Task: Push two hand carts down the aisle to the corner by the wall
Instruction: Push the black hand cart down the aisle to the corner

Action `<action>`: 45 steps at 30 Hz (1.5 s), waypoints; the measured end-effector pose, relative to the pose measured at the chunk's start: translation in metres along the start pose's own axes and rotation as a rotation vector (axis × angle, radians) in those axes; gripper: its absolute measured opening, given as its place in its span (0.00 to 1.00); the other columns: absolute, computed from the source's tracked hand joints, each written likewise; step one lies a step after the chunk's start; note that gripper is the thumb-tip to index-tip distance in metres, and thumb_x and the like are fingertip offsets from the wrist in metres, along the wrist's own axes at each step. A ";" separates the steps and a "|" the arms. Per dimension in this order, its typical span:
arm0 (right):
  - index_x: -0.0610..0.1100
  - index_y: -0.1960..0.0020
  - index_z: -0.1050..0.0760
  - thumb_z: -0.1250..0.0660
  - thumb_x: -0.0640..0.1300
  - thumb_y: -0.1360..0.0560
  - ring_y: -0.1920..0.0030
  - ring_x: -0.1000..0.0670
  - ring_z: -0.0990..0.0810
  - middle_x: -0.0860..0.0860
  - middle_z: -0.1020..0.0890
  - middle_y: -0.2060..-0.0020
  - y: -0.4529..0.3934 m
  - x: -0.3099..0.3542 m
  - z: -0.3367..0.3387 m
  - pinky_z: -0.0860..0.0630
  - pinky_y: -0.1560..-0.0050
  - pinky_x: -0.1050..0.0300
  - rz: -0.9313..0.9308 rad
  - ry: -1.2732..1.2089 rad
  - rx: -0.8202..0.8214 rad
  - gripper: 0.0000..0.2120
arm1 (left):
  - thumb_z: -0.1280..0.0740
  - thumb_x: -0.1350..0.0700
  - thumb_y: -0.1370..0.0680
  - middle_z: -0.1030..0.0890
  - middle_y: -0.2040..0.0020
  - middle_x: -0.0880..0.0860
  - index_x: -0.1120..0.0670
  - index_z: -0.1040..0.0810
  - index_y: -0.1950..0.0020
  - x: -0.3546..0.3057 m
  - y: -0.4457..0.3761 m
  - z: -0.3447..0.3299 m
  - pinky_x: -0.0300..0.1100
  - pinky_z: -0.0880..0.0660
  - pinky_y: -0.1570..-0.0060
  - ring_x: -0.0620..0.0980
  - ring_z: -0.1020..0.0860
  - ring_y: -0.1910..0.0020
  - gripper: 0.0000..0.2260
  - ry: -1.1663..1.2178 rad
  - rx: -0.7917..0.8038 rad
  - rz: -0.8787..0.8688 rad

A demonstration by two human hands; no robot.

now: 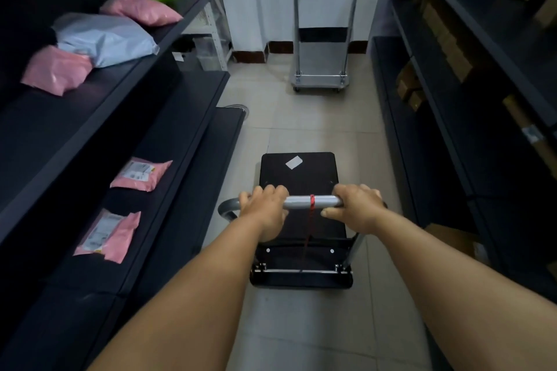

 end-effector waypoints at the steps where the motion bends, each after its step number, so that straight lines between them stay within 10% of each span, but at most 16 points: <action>1: 0.52 0.62 0.36 0.35 0.61 0.26 0.54 0.48 0.29 0.55 0.28 0.63 -0.013 -0.001 0.003 0.37 0.49 0.53 0.000 0.001 0.006 0.17 | 0.42 0.53 0.20 0.30 0.46 0.48 0.46 0.33 0.43 0.003 -0.013 0.004 0.49 0.41 0.41 0.50 0.34 0.47 0.07 -0.001 0.002 0.005; 45: 0.52 0.56 0.32 0.34 0.62 0.27 0.51 0.48 0.27 0.53 0.26 0.59 -0.655 -0.049 0.207 0.35 0.45 0.51 0.190 0.036 0.108 0.15 | 0.41 0.46 0.21 0.30 0.49 0.47 0.46 0.32 0.43 0.108 -0.618 0.200 0.51 0.39 0.41 0.49 0.34 0.50 0.09 0.038 0.007 0.187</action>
Point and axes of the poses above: each hand's wrist, its own y-axis away from the middle knuckle, its own z-axis out of the back of the hand, x = y × z, the point moved 7 cm from there along -y, towards the middle knuckle
